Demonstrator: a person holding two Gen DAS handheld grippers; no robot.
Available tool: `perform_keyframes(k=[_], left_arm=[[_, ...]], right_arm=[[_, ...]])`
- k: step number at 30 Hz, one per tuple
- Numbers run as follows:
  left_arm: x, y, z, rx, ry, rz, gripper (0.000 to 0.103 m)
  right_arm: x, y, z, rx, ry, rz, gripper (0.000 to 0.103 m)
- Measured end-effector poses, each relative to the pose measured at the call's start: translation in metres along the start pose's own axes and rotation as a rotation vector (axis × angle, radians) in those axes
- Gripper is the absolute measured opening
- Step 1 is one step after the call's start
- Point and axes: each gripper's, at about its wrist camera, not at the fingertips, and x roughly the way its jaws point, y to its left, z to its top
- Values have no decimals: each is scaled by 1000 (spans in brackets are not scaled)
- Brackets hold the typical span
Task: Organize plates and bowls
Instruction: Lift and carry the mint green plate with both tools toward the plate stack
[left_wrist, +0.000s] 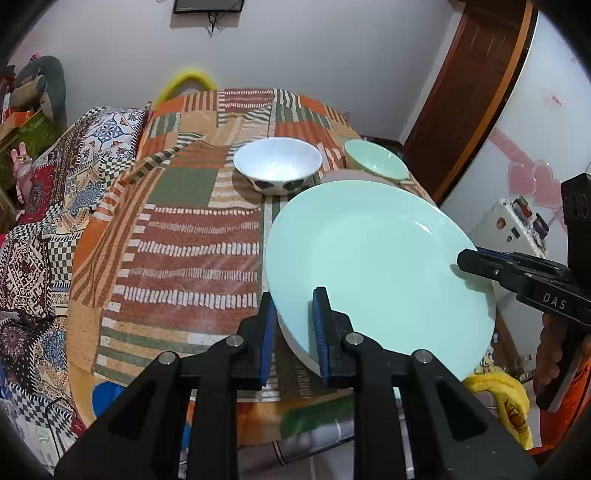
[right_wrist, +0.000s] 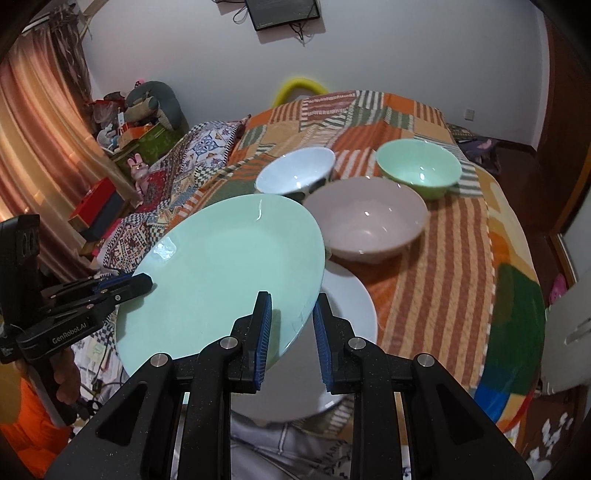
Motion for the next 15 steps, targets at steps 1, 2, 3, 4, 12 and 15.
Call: perform_keyframes(k=[1,2,3,4,12,15], left_arm=[[1,-2,-2,1,6,1,20],[3,-3,-3,3,12,1,20],[5,-5,-5,5,20,0,20],[7,-6,-7,5,27,0,20],[26,-14,-15,25,72,6,20],[35,-17,-16,35,88,15,20]], right_arm=[[0,-1,-3,4,3,-2,21],[0,-3,-6,6,5,-4,21],[0,-4,-9,8,7,-6,21],[0,-6,-11,10,9,-7,21],[7,-20,-28,47,47,-18,21],[12,-24,-32,63,64,-25,21]])
